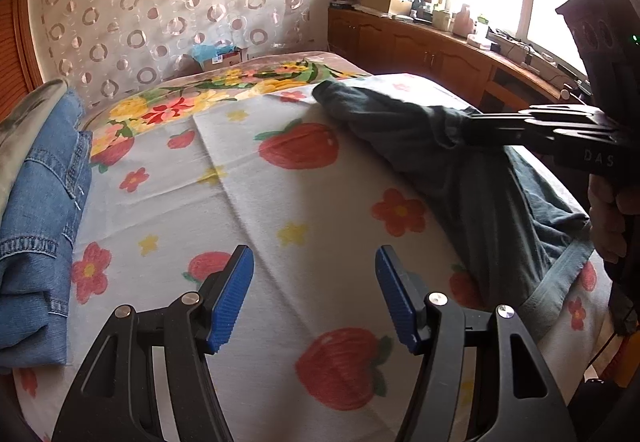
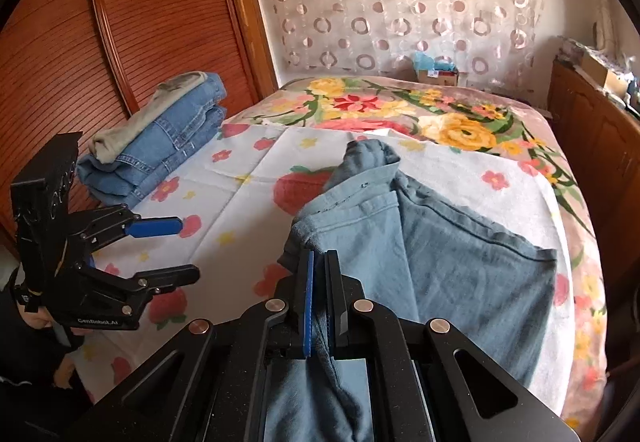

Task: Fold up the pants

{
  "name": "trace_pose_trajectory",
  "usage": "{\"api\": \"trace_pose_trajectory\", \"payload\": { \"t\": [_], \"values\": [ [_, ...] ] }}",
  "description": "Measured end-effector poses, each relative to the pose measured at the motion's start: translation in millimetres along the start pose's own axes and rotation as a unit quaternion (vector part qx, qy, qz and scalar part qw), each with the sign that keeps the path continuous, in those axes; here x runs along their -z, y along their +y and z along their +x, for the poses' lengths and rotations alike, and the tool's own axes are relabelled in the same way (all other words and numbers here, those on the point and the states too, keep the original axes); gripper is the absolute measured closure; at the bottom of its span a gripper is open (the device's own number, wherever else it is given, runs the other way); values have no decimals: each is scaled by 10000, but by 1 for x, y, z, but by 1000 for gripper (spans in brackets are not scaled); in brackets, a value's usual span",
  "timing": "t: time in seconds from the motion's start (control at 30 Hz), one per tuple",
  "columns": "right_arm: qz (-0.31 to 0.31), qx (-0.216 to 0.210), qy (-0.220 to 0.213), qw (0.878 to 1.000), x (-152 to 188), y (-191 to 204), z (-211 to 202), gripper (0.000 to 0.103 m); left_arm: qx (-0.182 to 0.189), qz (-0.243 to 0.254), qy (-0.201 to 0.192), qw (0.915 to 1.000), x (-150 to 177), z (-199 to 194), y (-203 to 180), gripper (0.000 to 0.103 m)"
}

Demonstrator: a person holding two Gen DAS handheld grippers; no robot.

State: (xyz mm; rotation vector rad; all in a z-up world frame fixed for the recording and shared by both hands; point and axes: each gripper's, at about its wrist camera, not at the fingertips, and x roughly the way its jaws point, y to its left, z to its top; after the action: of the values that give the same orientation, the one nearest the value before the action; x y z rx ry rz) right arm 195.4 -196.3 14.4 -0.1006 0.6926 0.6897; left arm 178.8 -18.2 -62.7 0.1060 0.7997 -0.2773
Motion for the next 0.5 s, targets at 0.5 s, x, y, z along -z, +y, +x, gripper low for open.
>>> {"api": "trace_pose_trajectory", "payload": {
  "t": [0.5],
  "values": [
    [105, 157, -192, 9996, 4, -10, -12, 99, 175, 184, 0, 9997, -8, -1, -30, 39]
  ]
}}
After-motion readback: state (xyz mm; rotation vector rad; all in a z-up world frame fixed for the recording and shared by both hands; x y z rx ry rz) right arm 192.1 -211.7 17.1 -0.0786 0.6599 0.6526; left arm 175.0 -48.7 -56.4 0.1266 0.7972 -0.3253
